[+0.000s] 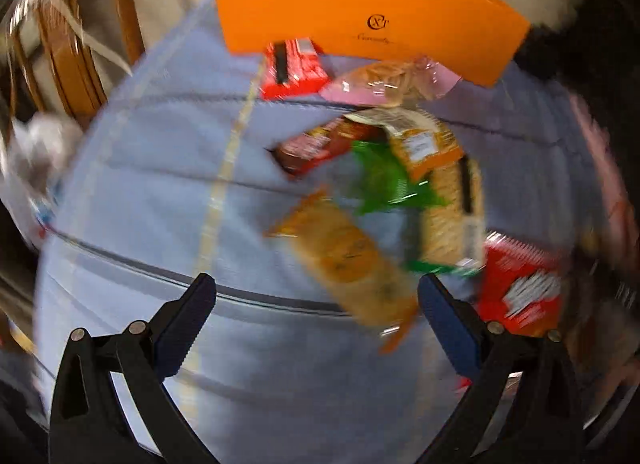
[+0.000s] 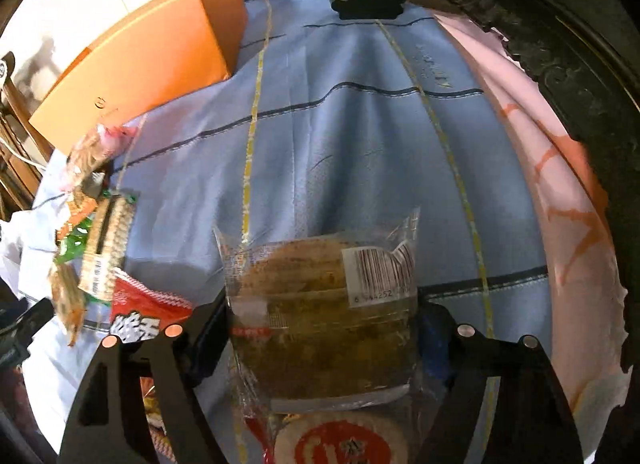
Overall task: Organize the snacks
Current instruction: 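Grasp the round rice cake pack with the left tool while the right grasps a barcoded cake pack, then lower both cake packs into the orange box and open both tools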
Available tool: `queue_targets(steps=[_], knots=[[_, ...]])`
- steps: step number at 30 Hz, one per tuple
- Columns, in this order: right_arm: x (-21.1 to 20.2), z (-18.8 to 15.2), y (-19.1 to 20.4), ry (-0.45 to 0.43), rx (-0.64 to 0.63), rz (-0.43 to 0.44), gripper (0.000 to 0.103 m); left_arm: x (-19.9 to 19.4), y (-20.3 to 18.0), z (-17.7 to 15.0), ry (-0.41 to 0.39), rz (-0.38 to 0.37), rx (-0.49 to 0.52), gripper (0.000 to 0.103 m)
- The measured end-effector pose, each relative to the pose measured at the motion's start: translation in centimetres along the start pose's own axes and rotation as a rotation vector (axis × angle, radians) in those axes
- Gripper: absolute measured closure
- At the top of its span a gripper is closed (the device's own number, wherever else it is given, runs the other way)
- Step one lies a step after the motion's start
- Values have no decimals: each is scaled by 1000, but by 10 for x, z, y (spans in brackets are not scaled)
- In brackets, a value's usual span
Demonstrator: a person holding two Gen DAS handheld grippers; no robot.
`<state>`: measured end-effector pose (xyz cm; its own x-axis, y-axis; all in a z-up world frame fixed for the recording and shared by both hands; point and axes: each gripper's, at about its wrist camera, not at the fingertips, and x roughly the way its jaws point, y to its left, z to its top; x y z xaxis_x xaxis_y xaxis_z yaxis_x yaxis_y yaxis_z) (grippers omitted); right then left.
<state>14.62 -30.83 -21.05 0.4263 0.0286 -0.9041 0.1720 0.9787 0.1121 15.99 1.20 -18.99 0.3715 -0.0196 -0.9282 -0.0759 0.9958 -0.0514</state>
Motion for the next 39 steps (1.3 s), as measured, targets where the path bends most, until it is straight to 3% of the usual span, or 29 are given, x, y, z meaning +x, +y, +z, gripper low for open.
queue_targets(steps=[2, 4, 6, 7, 8, 9, 10, 11, 14, 19, 21, 24, 27, 31, 35, 37, 39], knots=[[-5, -2, 0, -1, 1, 7, 23, 6, -6, 4, 0, -7, -51, 4], [-10, -5, 0, -1, -1, 25, 23, 15, -8, 8, 24, 46, -77, 4], [-13, -6, -1, 4, -9, 32, 23, 29, -1, 9, 70, 14, -147, 7], [-13, -6, 0, 5, -15, 30, 23, 30, 3, 8, 77, 6, -176, 18], [-11, -4, 1, 7, -15, 31, 23, 25, 4, 7, 40, 13, -173, 42], [-11, -4, 1, 11, -10, 38, 23, 24, 3, 7, 36, 36, -129, 48], [-11, -4, -1, 15, 2, 45, 23, 23, 3, 6, 36, 47, -92, 62], [-11, -3, -1, 17, 16, 56, 23, 21, 6, 5, 35, 40, -78, 68], [-19, -3, 0, 3, 29, 82, 23, 13, 23, -2, 49, -12, -88, 69], [-46, 9, 9, -54, 14, 89, 23, -29, 33, 0, -15, 8, -53, 69], [-62, 18, 14, -86, 12, 103, 23, -66, 24, 13, -85, 17, -33, 69], [-99, 47, 37, -183, -23, 123, 23, -122, 8, 44, -254, 98, 68, 68], [-125, 92, 64, -241, -48, 152, 23, -152, 1, 99, -365, 22, 113, 68], [-145, 166, 98, -323, -82, 225, 23, -153, -12, 170, -423, 76, 153, 68], [-139, 228, 123, -356, -91, 238, 23, -123, -15, 242, -405, 44, 99, 68], [-129, 247, 136, -368, -104, 236, 23, -107, -13, 262, -386, 17, 89, 68], [-114, 264, 147, -374, -97, 261, 23, -93, -17, 274, -388, 82, 107, 68]])
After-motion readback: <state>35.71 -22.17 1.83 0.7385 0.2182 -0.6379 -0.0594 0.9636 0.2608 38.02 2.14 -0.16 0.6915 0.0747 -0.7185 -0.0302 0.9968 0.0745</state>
